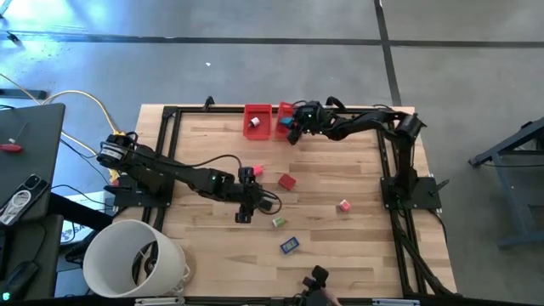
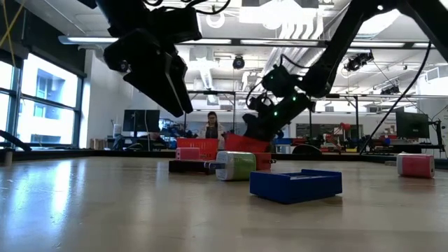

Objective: Pick & Place Office items
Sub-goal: Put the light blue digital clock into the right red basket, then put the right pink charger adapter into the left red basket

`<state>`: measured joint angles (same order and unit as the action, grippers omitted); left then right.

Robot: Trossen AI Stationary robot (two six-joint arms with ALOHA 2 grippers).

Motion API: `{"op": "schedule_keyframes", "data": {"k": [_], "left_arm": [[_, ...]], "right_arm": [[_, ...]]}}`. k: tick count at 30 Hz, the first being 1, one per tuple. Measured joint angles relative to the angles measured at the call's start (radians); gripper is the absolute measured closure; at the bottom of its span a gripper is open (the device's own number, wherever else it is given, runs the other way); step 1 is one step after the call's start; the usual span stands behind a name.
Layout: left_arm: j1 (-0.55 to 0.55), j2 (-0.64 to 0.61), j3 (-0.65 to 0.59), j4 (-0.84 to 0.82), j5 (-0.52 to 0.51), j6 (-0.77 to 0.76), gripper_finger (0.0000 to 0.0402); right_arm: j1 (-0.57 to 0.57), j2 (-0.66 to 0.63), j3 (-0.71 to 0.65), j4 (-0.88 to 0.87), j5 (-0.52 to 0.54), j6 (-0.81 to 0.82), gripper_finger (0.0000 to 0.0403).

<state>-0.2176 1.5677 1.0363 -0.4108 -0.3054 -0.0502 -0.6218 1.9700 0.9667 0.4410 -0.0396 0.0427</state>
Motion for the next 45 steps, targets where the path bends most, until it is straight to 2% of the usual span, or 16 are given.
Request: {"op": "schedule_keyframes", "data": {"k": [16, 31, 37, 45], "left_arm": [[0.0, 0.0, 0.0, 0.001, 0.0, 0.005, 0.008], [0.0, 0.0, -0.042, 0.047, 0.0, 0.007, 0.008], [0.0, 0.0, -0.042, 0.045, -0.001, 0.017, 0.008], [0.0, 0.0, -0.042, 0.044, -0.001, 0.015, 0.008]], "right_arm": [[0.014, -0.001, 0.004, -0.004, 0.007, -0.011, 0.0245], [0.013, -0.009, 0.004, -0.005, 0.066, 0.002, 0.0127], [0.032, -0.022, 0.004, 0.056, 0.04, -0.031, 0.0115], [0.078, -0.104, 0.005, 0.021, 0.091, -0.116, 0.0121]]}}
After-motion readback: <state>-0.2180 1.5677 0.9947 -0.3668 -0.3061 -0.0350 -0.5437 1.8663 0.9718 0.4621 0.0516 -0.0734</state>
